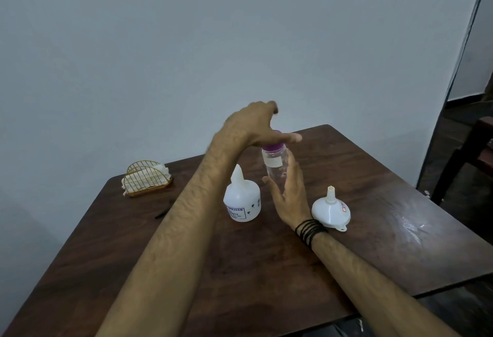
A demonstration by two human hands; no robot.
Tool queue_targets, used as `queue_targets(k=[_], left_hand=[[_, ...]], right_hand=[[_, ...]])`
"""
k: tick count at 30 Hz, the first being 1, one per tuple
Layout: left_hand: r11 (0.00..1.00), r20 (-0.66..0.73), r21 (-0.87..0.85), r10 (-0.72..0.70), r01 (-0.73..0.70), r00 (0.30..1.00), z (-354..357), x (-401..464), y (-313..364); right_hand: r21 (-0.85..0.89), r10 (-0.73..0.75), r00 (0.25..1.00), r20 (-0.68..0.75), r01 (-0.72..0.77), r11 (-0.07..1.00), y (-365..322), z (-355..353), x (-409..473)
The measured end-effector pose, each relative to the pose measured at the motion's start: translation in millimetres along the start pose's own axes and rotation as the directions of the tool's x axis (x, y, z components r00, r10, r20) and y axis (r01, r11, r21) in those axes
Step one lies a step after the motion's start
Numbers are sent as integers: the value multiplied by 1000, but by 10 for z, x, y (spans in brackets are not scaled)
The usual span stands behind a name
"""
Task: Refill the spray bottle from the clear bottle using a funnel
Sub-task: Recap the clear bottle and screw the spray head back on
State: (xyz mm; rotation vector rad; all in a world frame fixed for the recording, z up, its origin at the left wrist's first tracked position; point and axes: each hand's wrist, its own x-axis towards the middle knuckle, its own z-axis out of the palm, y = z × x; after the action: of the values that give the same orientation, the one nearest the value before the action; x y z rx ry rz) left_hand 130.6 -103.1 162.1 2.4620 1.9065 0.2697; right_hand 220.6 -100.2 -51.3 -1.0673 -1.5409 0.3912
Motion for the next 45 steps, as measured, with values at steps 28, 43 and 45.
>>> queue_targets(k=[28,43,45], left_hand=[[898,-143,-435,-1,-62,990,383,-12,-165],[678,-184,-717,35,-159,982,621,16,-277],[660,-206,-738,-17,-144,978,693,-61,-207]], right_hand=[[74,57,998,-5,-56,996,-4,-54,22],[84,73,995,69,-78,993,-50,-131,36],[0,64,992,109,-65,998,-98,-208,5]])
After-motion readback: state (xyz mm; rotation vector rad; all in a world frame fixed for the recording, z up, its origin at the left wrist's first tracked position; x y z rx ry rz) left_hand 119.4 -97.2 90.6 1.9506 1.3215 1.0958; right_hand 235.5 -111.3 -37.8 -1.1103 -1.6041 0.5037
